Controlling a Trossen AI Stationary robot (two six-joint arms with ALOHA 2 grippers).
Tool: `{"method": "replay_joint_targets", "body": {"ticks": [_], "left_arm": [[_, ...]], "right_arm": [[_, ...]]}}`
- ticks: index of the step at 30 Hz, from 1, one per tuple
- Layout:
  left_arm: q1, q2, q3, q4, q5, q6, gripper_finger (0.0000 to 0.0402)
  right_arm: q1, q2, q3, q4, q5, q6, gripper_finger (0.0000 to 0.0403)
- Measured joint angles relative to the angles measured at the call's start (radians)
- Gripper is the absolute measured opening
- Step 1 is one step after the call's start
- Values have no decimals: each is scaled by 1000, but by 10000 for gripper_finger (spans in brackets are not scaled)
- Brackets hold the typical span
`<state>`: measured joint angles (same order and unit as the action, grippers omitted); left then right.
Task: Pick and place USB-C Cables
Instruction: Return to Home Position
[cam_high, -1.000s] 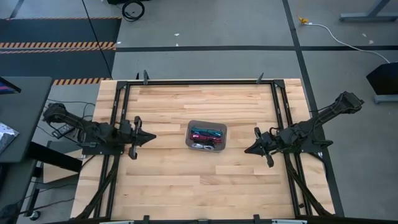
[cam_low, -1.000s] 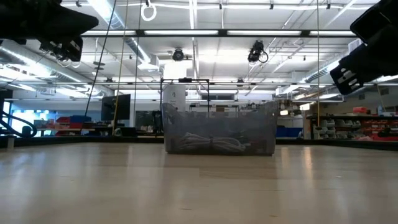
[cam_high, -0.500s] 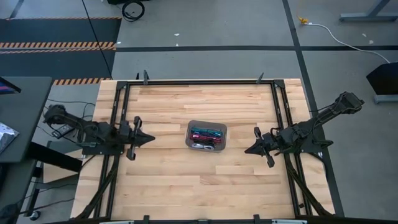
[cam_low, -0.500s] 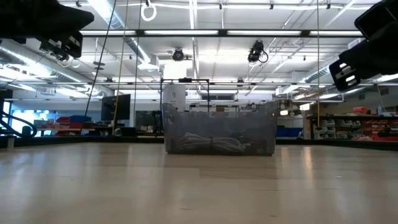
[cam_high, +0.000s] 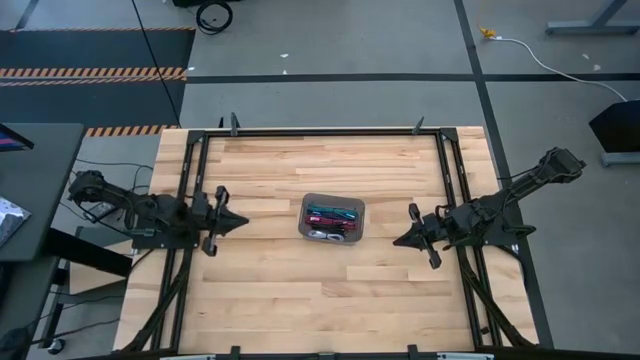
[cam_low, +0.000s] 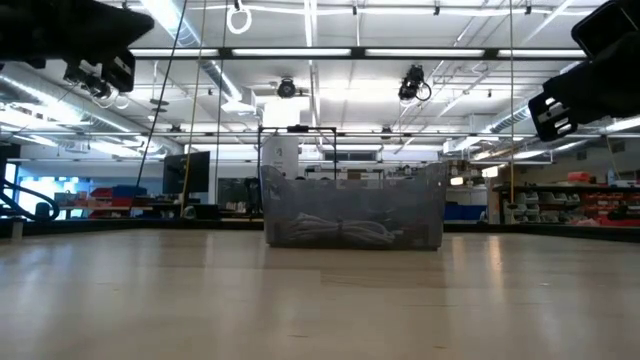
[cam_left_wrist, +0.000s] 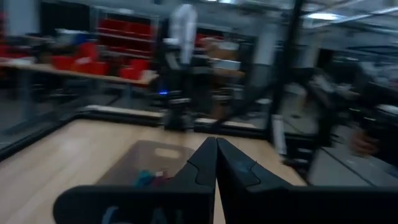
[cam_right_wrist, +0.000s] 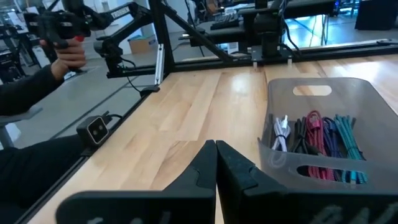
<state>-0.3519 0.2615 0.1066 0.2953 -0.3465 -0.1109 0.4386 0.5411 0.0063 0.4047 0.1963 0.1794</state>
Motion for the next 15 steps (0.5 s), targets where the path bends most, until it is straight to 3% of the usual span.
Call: {"method": "replay_joint_targets", "body": {"ticks": [5, 7, 15], "left_arm": [[-1, 0, 0, 41, 220, 69, 23], [-1, 0, 0, 90, 264, 101, 23], [2, 1, 2, 93, 222, 159, 5]], "right_arm": [[-4, 0, 0, -10, 4, 2, 5], [-4, 0, 0, -9, 3, 6, 5], [-4, 0, 0, 26, 38, 11, 5]]}}
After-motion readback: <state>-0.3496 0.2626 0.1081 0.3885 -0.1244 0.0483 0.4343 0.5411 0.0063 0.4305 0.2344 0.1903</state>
